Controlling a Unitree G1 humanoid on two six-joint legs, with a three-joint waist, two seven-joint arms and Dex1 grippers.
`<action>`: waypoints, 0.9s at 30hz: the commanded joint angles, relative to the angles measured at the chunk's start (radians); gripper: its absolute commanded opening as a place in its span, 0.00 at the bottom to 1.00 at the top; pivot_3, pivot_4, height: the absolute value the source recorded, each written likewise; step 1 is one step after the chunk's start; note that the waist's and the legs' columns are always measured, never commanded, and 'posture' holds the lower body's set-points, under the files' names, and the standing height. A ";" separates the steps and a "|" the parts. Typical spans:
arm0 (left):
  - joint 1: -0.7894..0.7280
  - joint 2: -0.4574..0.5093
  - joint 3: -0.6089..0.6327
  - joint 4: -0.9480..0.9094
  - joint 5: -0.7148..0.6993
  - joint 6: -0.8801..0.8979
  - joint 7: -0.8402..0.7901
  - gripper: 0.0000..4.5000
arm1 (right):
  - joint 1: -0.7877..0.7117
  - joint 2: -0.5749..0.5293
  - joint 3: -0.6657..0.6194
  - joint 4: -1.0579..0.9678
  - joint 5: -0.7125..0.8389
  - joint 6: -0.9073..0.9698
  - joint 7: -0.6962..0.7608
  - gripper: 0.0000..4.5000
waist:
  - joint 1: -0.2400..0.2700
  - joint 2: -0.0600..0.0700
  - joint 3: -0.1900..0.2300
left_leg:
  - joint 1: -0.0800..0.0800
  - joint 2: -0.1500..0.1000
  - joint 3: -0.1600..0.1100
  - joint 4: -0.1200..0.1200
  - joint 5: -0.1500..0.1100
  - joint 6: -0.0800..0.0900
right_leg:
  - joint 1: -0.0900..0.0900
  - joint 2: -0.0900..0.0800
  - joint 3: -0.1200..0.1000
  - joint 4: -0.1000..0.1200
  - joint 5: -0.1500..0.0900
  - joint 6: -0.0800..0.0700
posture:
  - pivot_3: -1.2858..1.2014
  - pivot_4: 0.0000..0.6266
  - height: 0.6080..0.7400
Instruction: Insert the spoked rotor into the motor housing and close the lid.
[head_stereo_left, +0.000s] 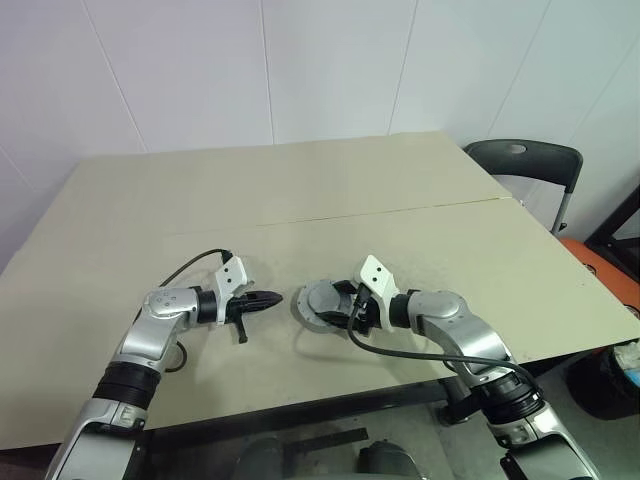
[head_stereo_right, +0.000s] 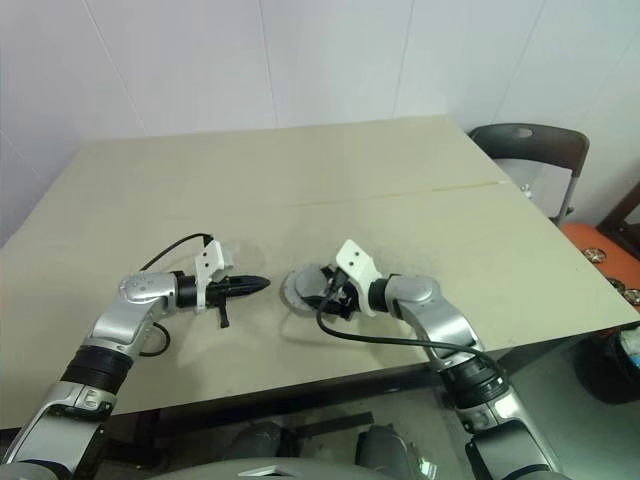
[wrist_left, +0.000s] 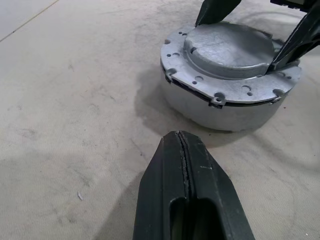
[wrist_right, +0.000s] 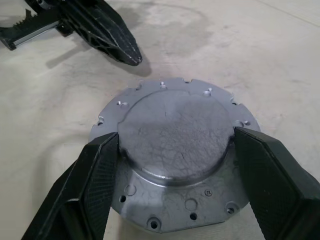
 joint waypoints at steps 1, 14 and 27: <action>-0.019 -0.001 0.011 -0.009 -0.002 -0.018 -0.001 0.00 | 0.003 -0.011 0.023 -0.016 -0.012 0.029 0.009 0.71 | 0.000 0.000 0.000 | 0.000 0.000 0.000 0.000 0.000 0.000 | 0.000 0.000 0.000 0.000 0.000 0.000 | 0.52 0.00 1.00; -0.043 -0.019 0.006 -0.035 -0.010 0.007 0.002 0.00 | 0.043 -0.083 0.080 -0.040 -0.007 0.148 0.061 0.71 | 0.006 -0.003 -0.002 | 0.000 -0.001 -0.001 0.000 -0.001 0.001 | 0.002 -0.001 0.000 -0.002 0.000 -0.001 | 0.52 0.00 1.00; -0.175 -0.126 -0.045 0.049 0.015 -0.040 -0.026 0.00 | 0.046 -0.051 0.015 -0.046 0.041 0.176 0.034 0.71 | 0.026 -0.005 -0.004 | 0.002 -0.001 -0.001 0.000 -0.001 0.002 | 0.004 0.000 -0.001 -0.002 -0.001 -0.001 | 0.52 0.00 1.00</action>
